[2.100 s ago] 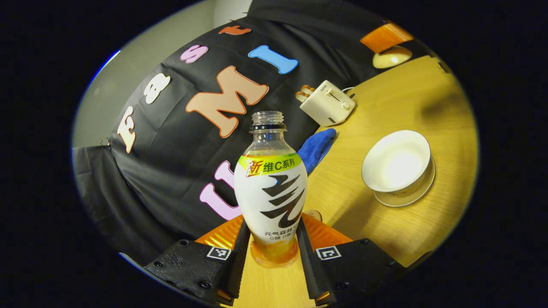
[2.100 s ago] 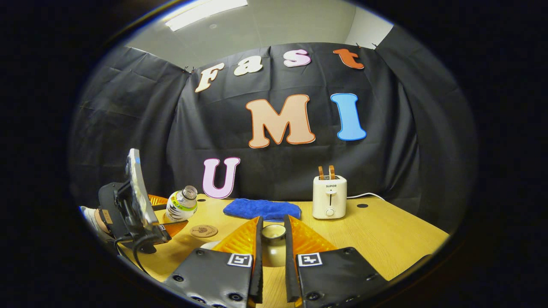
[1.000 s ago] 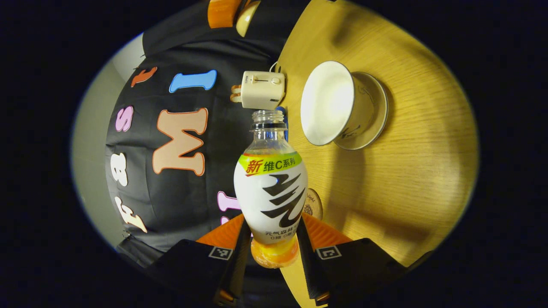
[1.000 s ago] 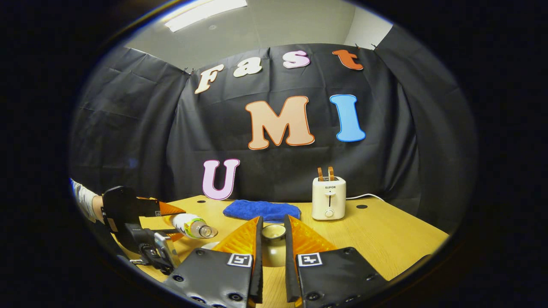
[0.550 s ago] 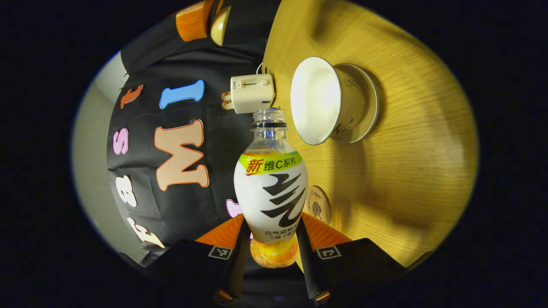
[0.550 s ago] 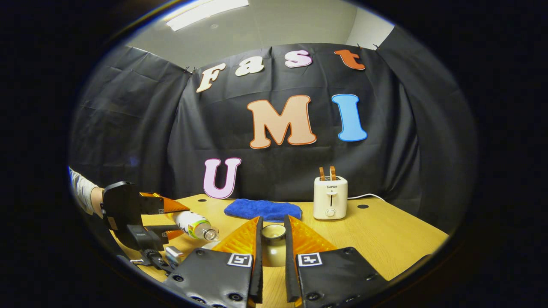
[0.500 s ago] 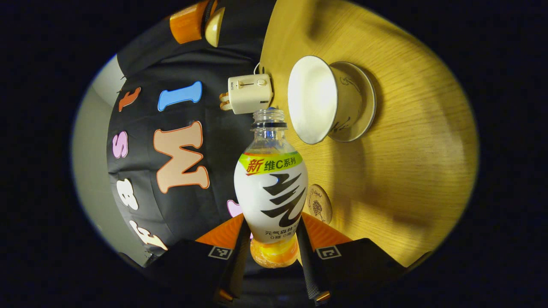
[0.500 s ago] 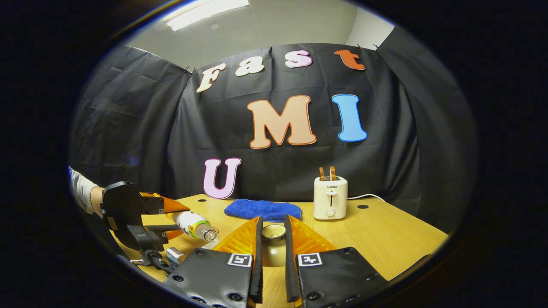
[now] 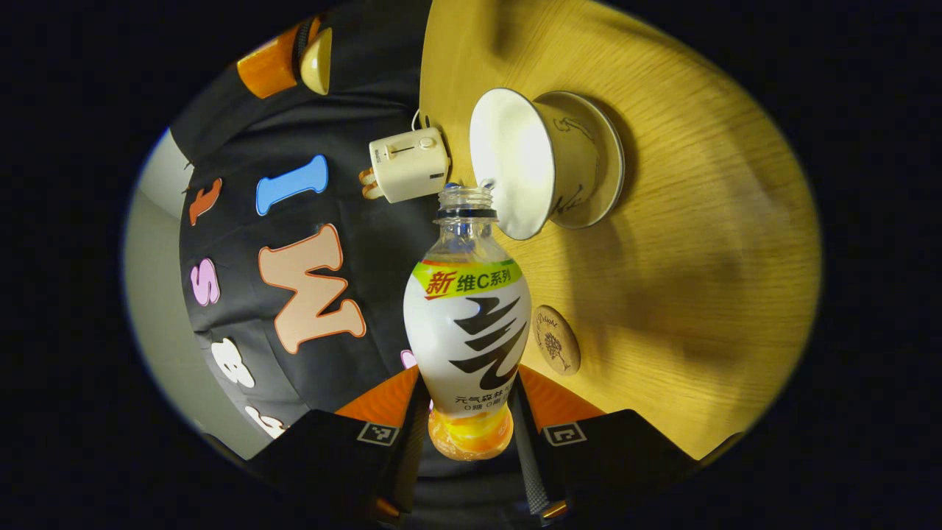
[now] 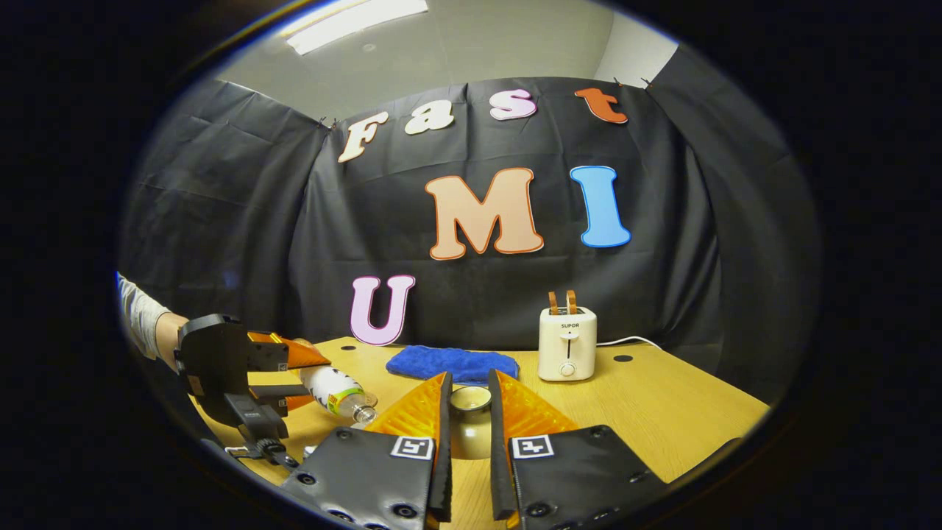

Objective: Open the teacup lid with one hand, grasp the water bottle and pour water into the teacup with the other hand; after pouring, place the water bottle on the coaster and then close the teacup lid.

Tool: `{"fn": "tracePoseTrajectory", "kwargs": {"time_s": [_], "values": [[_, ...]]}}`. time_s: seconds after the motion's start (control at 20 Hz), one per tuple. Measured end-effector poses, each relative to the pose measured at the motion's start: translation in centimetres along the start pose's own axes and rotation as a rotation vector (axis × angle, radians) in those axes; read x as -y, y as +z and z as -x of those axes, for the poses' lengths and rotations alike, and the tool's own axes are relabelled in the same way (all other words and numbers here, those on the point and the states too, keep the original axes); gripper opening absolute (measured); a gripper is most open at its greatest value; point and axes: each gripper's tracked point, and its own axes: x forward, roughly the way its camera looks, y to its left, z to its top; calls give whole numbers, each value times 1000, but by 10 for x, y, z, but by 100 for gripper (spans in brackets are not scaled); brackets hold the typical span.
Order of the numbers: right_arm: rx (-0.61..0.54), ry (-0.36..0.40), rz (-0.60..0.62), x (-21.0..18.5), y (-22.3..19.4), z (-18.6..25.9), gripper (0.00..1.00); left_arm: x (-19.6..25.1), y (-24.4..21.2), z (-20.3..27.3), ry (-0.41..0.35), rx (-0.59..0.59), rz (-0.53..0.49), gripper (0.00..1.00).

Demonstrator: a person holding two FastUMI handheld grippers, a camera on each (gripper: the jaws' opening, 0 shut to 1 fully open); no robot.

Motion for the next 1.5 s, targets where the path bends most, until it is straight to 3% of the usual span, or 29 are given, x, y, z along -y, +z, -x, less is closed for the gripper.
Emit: {"fn": "tracePoseTrajectory", "kwargs": {"time_s": [0.85,1.5], "values": [[-2,-3,5,1,-1,0,24,-22,2,-3,28,-23,-157,56],[12,2,-5,-1,6,4,26,-49,1,8,93,-64,-288,56]]}}
